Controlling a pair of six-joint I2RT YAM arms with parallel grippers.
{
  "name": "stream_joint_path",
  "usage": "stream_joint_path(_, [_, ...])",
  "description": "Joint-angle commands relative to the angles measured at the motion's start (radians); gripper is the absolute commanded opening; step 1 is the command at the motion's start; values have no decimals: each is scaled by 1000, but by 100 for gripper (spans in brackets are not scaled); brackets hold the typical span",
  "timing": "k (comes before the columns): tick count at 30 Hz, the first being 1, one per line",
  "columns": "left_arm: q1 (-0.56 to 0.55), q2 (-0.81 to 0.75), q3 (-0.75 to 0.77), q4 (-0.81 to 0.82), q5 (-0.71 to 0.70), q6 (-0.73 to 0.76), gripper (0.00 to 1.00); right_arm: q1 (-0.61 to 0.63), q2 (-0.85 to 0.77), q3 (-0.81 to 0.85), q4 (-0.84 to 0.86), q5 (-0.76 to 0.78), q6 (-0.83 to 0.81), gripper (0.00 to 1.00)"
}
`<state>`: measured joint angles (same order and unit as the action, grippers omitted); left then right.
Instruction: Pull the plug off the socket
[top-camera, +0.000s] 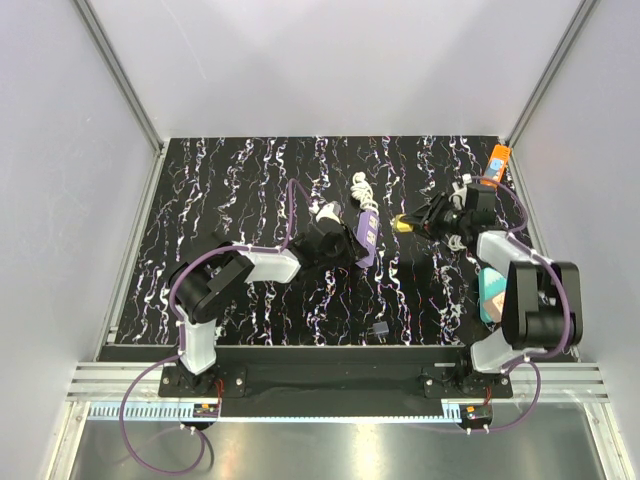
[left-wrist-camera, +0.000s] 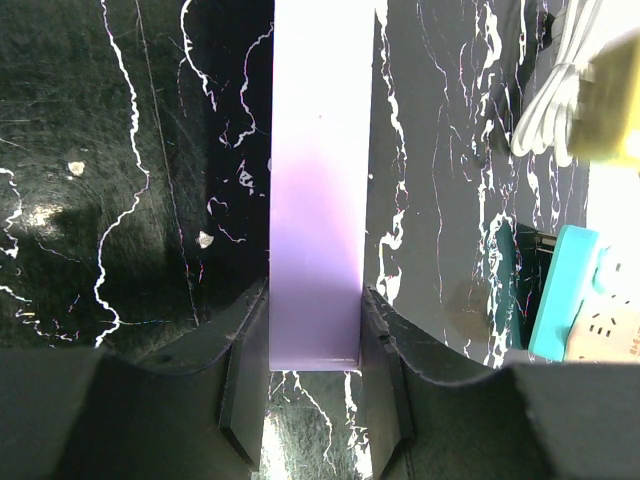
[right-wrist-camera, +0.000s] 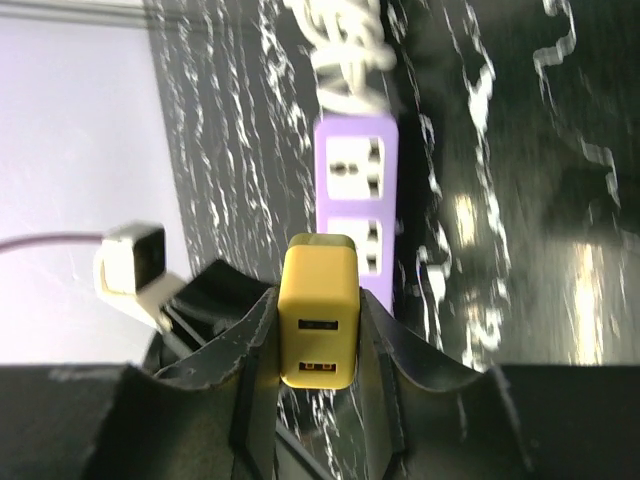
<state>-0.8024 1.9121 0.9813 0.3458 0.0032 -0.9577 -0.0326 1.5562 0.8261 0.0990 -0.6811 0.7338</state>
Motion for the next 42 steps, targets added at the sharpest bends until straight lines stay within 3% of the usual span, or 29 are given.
stream_joint_path(1, [23,25,-38,-142,-69,37,0,7,-126,-54,-165,29,-72,0])
stream_joint_path(4, [22,30,-36,-137,-62,42,0,26,-226,-131,-255,49,-102,0])
stream_joint_path(9, [22,16,-52,-114,-48,48,0,202,-398,-251,-372,107,-103,0])
stream_joint_path(16, [19,25,-50,-94,-32,42,0,280,-498,-392,-360,97,-74,1])
stream_joint_path(23, [17,5,-61,-102,-40,54,0,307,-368,-383,-300,31,-103,3])
stream_joint_path(42, [12,11,-46,-117,-40,63,0,338,-222,-352,-202,29,-120,20])
